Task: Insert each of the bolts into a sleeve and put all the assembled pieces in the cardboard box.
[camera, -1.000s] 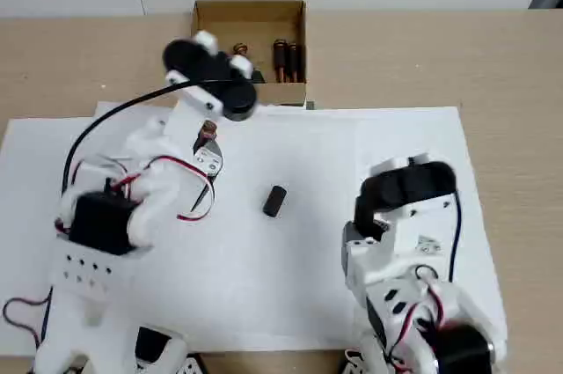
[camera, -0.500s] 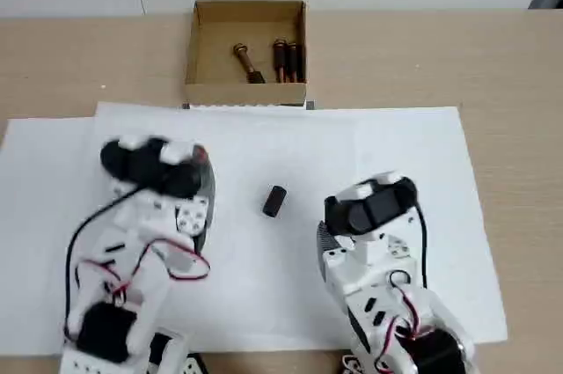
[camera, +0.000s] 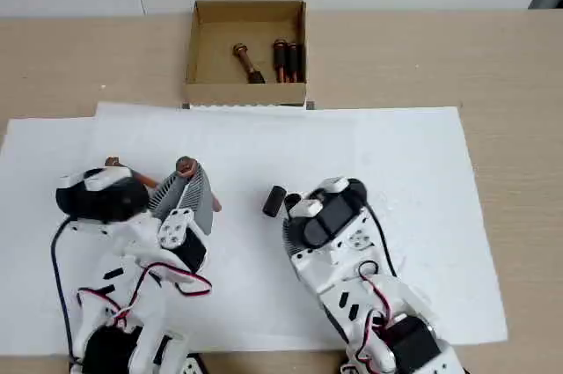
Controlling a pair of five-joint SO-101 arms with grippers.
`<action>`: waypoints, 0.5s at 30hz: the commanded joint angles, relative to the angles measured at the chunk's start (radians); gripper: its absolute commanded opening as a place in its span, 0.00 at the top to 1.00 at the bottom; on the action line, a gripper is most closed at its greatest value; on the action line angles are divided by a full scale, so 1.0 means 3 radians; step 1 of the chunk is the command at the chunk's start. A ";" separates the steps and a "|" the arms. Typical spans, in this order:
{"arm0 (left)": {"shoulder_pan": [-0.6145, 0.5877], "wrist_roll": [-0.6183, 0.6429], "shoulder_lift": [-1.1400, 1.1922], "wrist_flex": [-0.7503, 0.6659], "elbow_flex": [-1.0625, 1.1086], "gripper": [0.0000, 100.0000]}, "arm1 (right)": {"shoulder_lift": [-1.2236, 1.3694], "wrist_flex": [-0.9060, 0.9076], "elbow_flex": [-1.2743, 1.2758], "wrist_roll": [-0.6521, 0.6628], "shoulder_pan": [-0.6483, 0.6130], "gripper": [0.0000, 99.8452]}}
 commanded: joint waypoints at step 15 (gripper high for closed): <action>0.0378 0.0363 -0.0036 -0.0675 0.0207 1.00 | -0.0049 -0.0708 0.0368 0.0399 -0.0422 1.00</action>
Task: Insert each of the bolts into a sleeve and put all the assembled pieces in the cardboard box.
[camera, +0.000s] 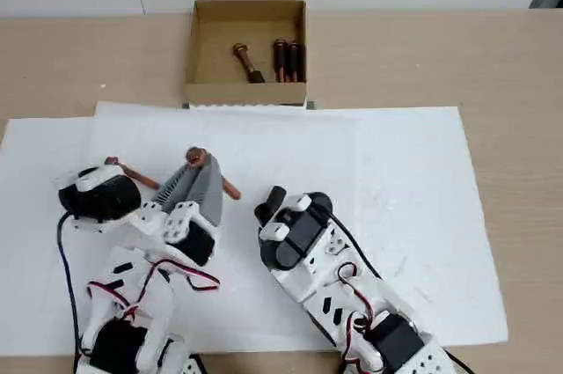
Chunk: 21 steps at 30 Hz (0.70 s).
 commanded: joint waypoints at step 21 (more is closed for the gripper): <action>0.0425 0.0015 -0.0031 -0.0102 0.0202 1.00 | -0.0049 -0.0156 -0.0082 0.0128 -0.0038 1.00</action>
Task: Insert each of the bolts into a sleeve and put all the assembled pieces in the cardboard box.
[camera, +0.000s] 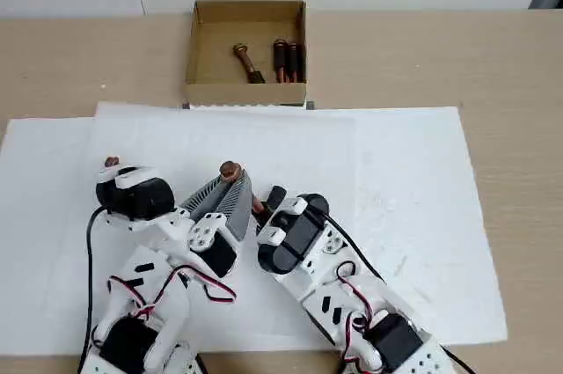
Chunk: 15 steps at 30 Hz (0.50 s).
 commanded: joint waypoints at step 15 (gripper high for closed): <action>0.0455 0.0005 -0.0031 0.0522 -0.0013 1.00 | -0.0054 -0.0279 -0.0077 0.0210 -0.0018 1.00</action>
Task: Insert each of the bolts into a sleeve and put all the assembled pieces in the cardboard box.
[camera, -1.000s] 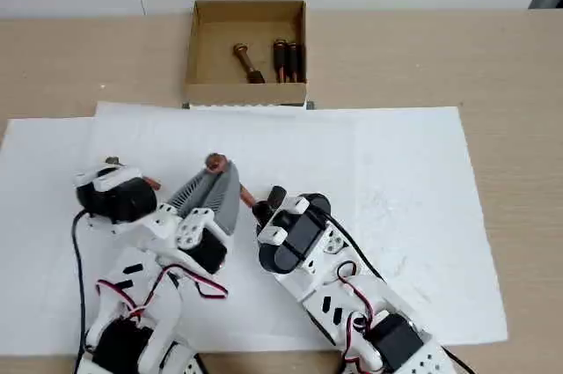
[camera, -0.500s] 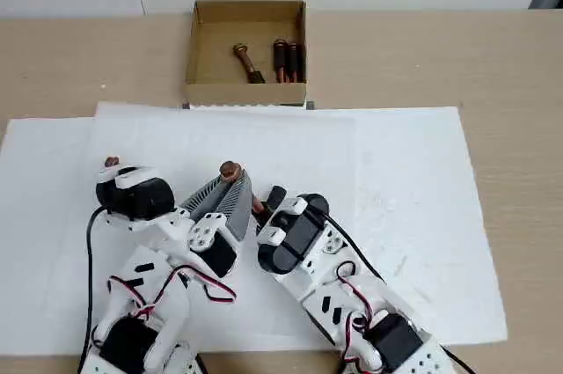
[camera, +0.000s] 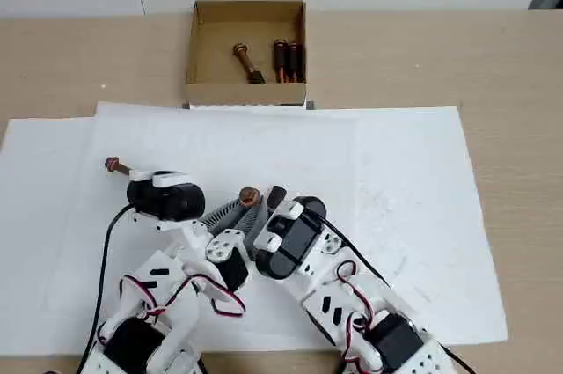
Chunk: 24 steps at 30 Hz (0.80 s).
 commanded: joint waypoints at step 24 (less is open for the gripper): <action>-0.0031 -0.0215 -0.0020 0.0026 -0.0166 0.85 | -0.0054 -0.0212 -0.0061 0.0020 -0.0008 1.00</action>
